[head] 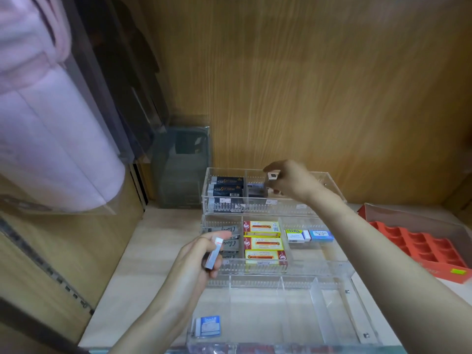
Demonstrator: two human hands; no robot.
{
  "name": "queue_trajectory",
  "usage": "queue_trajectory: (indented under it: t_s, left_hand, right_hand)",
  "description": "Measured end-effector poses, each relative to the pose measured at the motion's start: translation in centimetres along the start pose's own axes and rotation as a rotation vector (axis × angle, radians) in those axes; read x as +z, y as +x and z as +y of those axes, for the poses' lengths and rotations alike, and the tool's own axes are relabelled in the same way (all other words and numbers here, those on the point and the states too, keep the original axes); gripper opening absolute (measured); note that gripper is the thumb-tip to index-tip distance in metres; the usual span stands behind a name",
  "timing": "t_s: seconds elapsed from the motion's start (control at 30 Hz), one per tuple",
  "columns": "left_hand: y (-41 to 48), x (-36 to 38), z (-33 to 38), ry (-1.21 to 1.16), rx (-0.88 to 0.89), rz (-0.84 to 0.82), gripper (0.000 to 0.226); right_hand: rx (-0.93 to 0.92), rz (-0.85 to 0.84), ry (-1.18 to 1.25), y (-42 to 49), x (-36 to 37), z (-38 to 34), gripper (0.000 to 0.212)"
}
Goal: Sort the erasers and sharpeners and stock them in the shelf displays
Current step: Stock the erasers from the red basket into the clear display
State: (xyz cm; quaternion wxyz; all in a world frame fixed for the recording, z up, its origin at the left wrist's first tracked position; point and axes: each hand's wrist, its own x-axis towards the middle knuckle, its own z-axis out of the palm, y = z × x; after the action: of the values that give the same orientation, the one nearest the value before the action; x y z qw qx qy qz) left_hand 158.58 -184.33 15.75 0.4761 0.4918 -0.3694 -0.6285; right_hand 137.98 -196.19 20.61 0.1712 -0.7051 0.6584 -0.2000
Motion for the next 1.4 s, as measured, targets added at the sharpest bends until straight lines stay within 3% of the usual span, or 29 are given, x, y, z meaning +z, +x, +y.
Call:
queue_trajectory:
  t_s: [0.07, 0.13, 0.27, 0.37, 0.53, 0.7, 0.8, 0.87, 1.0, 1.23, 1.4]
  left_hand:
    - [-0.7, -0.3, 0.1, -0.017, -0.004, -0.046, 0.045]
    - [-1.8, -0.5, 0.4, -0.054, 0.037, -0.086, 0.044]
    - [-4.1, -1.1, 0.6, 0.013, 0.163, -0.145, 0.031]
    - [-5.3, -1.4, 0.9, 0.005, 0.184, -0.095, 0.024]
    - [-6.8, -1.1, 1.5, -0.153, 0.09, -0.068, 0.014]
    - [-8.0, -1.7, 1.1, -0.096, 0.051, -0.085, 0.005]
    - [-6.9, -4.5, -1.0, 0.346, 0.216, 0.138, 0.01]
    - [-6.5, -6.8, -2.8, 0.694, 0.275, 0.197, 0.019]
    - [-6.3, -8.8, -5.6, 1.025, 0.082, -0.026, 0.043]
    - [-6.1, -8.3, -6.0, 0.916, 0.07, -0.106, 0.032]
    - [-6.5, -8.6, -6.0, 0.902, 0.079, -0.155, 0.028]
  right_hand:
    - [-0.019, 0.176, 0.132, -3.3, -0.9, -0.4, 0.02]
    - [-0.022, 0.244, 0.365, -7.5, -0.8, -1.0, 0.012]
    - [-0.023, 0.021, 0.733, -15.4, 1.9, -3.8, 0.014]
    - [-0.01, 0.013, 0.874, -18.1, 4.3, -5.8, 0.015]
    - [-0.126, 0.157, 0.669, -19.2, 6.6, -7.5, 0.03]
    - [-0.225, 0.284, 0.523, -19.8, 7.2, -6.7, 0.021]
    - [-0.124, 0.215, 0.414, -19.3, 8.2, -5.2, 0.021]
    - [-0.106, 0.118, 0.272, -18.4, 9.7, -4.5, 0.021]
    - [-0.073, -0.052, -0.159, -16.4, 13.2, -5.1, 0.029]
    - [-0.007, -0.086, -0.491, -14.8, 15.6, -6.3, 0.025]
    - [0.029, -0.107, -0.546, -14.8, 15.6, -7.0, 0.031]
